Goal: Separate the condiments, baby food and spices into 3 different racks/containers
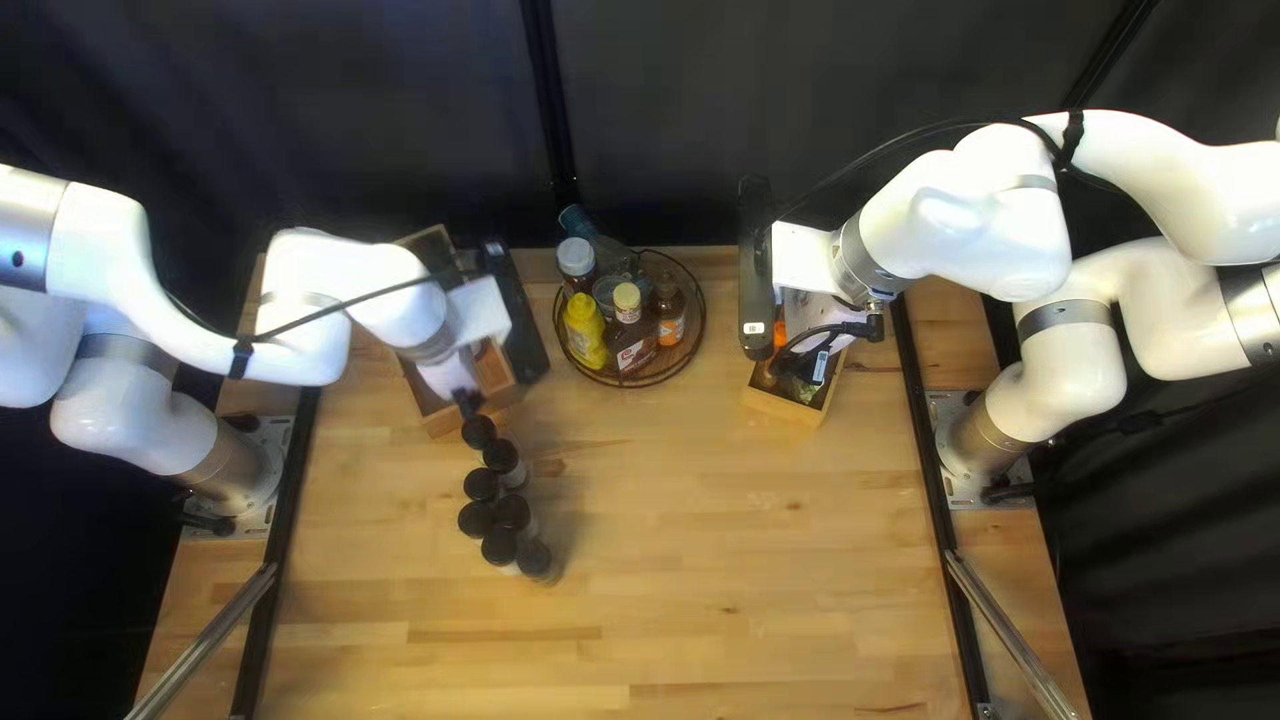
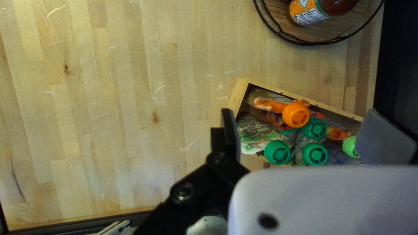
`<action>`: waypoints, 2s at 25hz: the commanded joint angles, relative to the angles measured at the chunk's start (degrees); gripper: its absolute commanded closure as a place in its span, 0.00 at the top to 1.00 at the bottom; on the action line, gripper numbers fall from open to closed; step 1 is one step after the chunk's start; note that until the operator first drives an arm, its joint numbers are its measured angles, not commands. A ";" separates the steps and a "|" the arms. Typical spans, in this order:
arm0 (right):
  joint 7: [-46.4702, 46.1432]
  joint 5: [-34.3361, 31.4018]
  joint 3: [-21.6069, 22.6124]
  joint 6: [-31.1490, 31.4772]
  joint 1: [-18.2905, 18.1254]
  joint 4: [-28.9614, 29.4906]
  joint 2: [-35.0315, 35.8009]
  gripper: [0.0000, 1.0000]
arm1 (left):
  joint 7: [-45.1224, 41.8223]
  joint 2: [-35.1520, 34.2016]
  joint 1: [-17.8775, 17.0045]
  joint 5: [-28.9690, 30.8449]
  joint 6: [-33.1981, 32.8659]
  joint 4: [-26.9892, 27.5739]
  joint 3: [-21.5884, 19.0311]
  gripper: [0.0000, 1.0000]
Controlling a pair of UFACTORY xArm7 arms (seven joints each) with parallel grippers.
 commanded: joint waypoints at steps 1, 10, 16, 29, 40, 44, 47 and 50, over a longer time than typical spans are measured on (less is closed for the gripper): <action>0.00 0.00 0.00 0.00 0.00 0.00 0.00 1.00 | 1.53 4.16 -1.92 -2.34 -1.48 2.75 -1.15 1.00; 0.00 0.00 0.00 0.00 0.00 0.00 0.00 1.00 | 15.29 9.20 -6.73 -9.03 -4.51 5.87 -3.83 1.00; 0.00 0.00 0.00 0.00 0.00 0.00 0.00 1.00 | 19.60 12.87 -8.96 -10.69 -4.71 10.91 -5.94 1.00; 0.00 0.00 0.00 0.00 0.00 0.00 0.00 1.00 | 9.51 17.05 -14.00 2.30 -13.48 9.65 -9.51 1.00; 0.00 0.00 0.00 0.00 0.00 0.00 0.00 1.00 | 14.31 21.01 -12.63 0.66 -16.23 8.89 -9.17 1.00; 0.00 0.00 0.00 0.00 0.00 0.00 0.00 1.00 | 14.68 21.33 -12.35 0.15 -16.40 8.54 -9.07 0.24; 0.00 0.00 0.00 0.00 0.00 0.00 0.00 1.00 | 14.65 21.29 -12.41 0.05 -15.65 8.74 -9.13 0.00; 0.00 0.00 0.00 0.00 0.00 0.00 0.00 1.00 | 15.03 21.43 -12.59 -0.19 -13.64 10.32 -9.37 0.00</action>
